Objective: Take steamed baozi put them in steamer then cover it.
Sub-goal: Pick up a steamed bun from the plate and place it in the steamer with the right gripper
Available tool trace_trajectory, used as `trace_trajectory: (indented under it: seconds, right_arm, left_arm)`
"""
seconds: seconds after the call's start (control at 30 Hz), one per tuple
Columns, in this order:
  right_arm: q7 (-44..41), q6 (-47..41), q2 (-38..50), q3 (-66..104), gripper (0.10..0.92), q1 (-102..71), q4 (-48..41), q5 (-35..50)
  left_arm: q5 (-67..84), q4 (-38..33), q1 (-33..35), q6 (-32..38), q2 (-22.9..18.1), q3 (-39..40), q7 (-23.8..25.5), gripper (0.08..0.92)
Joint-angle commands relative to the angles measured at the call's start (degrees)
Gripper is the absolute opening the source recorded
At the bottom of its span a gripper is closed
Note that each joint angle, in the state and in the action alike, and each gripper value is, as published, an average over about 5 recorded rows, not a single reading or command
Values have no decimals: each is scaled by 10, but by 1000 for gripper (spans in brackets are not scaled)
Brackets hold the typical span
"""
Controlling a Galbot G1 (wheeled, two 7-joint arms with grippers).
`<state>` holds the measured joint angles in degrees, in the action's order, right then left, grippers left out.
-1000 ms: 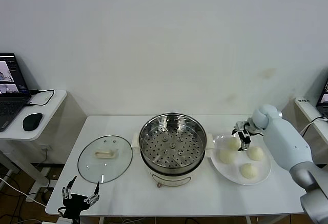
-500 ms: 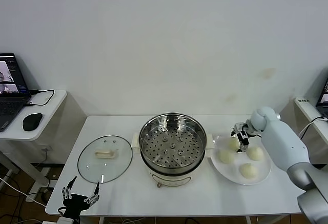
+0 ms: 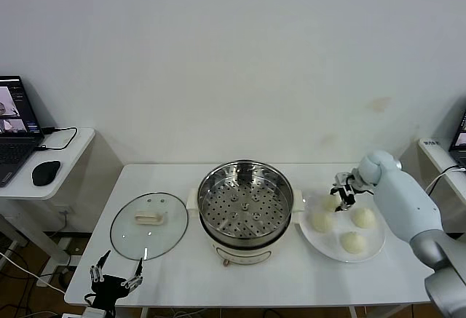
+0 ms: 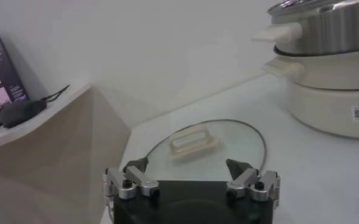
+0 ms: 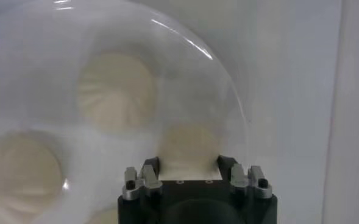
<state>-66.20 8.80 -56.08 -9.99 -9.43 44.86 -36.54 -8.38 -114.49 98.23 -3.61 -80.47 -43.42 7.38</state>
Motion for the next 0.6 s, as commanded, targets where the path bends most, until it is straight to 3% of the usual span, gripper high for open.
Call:
trace_trajectory:
  seconds: [0.03, 0.3, 0.47, 0.6]
  right_arm:
    - [-27, -11, 57, -53, 595, 44, 70, 81]
    - [-83, -33, 81, -206, 596, 233, 123, 246]
    - [-120, -11, 10, -281, 599, 329, 80, 312]
    - [-135, 84, -82, -302, 595, 381, 6, 329]
  left_arm:
    - [-1, 0, -4, 0, -1, 2, 4, 823]
    - [-3, -7, -8, 6, -1, 4, 0, 823]
    - [-6, -15, -8, 9, 0, -1, -3, 823]
    - [-9, -26, -2, 10, -2, -6, -5, 823]
